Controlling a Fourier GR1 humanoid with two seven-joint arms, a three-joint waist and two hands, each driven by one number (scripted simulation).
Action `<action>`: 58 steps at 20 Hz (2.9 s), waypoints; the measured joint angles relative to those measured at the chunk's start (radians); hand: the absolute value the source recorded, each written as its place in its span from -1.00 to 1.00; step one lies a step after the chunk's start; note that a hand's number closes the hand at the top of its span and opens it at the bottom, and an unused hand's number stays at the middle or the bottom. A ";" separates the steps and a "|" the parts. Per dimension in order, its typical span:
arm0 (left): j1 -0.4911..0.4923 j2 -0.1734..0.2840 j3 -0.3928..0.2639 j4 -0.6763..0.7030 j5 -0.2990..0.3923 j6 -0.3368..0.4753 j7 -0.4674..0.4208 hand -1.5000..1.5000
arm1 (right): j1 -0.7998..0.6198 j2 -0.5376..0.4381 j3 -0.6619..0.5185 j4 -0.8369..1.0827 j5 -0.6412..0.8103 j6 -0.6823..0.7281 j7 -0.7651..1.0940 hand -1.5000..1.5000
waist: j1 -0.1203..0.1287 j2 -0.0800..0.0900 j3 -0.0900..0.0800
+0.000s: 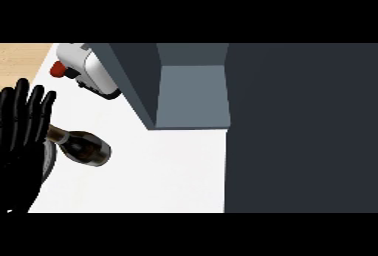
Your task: Pick up the wine, place it into the cabinet and close the cabinet
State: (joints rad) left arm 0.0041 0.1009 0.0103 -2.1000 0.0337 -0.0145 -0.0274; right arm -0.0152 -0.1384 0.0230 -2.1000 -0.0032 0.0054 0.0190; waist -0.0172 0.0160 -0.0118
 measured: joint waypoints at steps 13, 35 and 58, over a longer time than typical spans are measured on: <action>-0.100 -0.078 -0.019 -0.022 0.034 0.161 0.220 -1.00 | 0.172 -0.009 0.103 -0.176 -0.243 0.178 0.083 -1.00 | 0.014 -0.019 0.012; -0.284 -0.017 -0.221 -0.370 -0.188 0.431 0.898 -1.00 | 0.134 -0.019 0.104 -0.276 -0.339 0.173 0.267 -1.00 | 0.021 -0.023 0.013; -0.456 0.189 -0.105 -0.357 -0.196 0.459 1.056 -1.00 | 0.014 -0.007 0.147 -0.281 -0.295 0.049 0.369 -1.00 | 0.025 -0.024 0.012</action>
State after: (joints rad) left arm -0.4516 0.2904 -0.0950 -2.4567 -0.1627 0.4441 1.0288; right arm -0.0014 -0.1451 0.1701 -2.3815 -0.2982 0.0547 0.3880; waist 0.0078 -0.0079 0.0006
